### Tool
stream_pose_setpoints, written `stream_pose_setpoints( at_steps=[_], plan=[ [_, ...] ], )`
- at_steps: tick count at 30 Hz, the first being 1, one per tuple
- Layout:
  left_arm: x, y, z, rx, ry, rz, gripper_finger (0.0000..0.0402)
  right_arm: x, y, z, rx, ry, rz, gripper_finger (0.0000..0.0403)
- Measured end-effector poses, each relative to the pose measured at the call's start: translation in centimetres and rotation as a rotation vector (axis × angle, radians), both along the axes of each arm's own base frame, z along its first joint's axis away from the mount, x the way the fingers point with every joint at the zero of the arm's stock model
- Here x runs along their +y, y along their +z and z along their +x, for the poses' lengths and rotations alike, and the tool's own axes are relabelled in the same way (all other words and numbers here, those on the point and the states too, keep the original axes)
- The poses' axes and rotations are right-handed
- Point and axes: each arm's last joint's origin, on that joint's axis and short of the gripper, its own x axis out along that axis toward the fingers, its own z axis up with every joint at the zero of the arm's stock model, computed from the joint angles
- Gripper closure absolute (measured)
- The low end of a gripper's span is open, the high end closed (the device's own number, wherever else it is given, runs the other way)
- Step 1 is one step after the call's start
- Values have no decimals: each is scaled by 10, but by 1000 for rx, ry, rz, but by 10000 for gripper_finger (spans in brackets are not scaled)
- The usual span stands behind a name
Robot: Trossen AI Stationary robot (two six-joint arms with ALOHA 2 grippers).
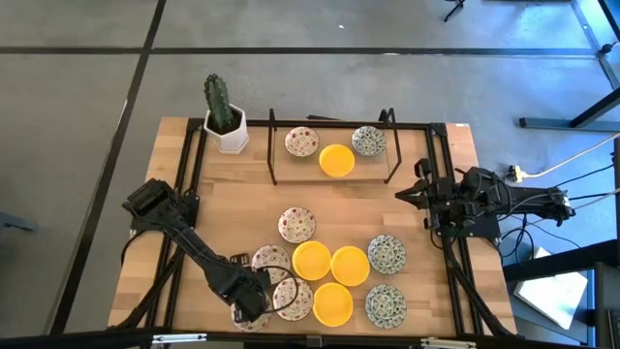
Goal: Pick & Place Mini bowls
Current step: Stack the white bowl on top of the white bowl on the shelf
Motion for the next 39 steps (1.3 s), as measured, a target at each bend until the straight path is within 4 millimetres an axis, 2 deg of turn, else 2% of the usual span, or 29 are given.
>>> stream_pose_setpoints(
  at_steps=[5,13,16,19,23,30,34,39],
  plan=[
    [0,0,0,-3,-27,2,246,0,0,0,0,0,0,388],
    [-1,6,1,-8,-120,-37,382,0,0,0,0,0,0,395],
    [-1,9,-1,1,-145,-67,387,0,0,0,0,0,0,389],
    [3,21,-6,-15,-171,-61,388,0,0,0,1,0,0,384],
    [10,54,-12,-146,-194,-90,393,0,0,0,0,0,0,383],
    [36,118,-30,-473,-245,29,391,0,0,0,0,0,-4,383],
    [58,147,-34,-666,-224,151,391,0,0,0,0,-1,-4,383],
    [86,188,-29,-876,-67,426,391,0,0,0,0,0,-1,383]
  ],
)
